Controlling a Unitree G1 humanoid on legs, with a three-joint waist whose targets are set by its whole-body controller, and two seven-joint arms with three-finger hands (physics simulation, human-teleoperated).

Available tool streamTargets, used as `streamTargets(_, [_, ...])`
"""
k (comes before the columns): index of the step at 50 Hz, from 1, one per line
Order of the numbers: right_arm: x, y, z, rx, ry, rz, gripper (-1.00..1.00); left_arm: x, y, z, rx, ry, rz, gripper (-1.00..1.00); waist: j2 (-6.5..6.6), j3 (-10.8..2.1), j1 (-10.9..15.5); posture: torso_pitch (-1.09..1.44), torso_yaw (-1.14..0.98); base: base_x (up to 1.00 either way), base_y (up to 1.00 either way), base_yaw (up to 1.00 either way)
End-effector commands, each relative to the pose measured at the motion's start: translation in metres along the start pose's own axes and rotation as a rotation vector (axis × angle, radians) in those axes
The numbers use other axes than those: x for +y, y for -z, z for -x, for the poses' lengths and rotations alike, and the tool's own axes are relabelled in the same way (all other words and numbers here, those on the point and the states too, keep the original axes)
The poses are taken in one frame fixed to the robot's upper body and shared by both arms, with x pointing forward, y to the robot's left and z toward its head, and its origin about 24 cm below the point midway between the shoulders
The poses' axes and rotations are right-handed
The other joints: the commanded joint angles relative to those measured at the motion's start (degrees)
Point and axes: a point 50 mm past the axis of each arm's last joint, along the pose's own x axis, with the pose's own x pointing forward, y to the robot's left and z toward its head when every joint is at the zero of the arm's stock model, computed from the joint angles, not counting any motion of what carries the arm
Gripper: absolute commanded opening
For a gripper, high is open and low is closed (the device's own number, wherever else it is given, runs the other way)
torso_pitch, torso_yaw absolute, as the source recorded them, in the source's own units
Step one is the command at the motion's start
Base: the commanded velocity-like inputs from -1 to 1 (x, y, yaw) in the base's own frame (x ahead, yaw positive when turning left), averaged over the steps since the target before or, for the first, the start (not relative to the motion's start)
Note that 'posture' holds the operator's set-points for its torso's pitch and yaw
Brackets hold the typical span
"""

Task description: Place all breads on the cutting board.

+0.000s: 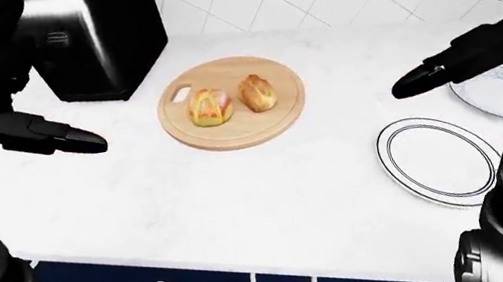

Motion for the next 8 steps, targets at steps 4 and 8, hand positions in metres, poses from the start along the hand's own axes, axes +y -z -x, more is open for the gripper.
streamTargets(4, [-0.018,0.0,0.015,-0.028,0.047,0.011,1.0,0.014,-0.008,0.015,-0.046,-0.045,-0.007,1.0,-0.24,-1.38,0.0,0.0,0.0,0.0,0.0,0.0])
streamTargets(8, [-0.027,0.011,0.032,0.011,0.044,0.046,1.0,0.023,-0.004,0.027,-0.037,-0.07,0.0,1.0,-0.39,-1.2,0.1,0.0,0.0,0.0,0.0,0.0])
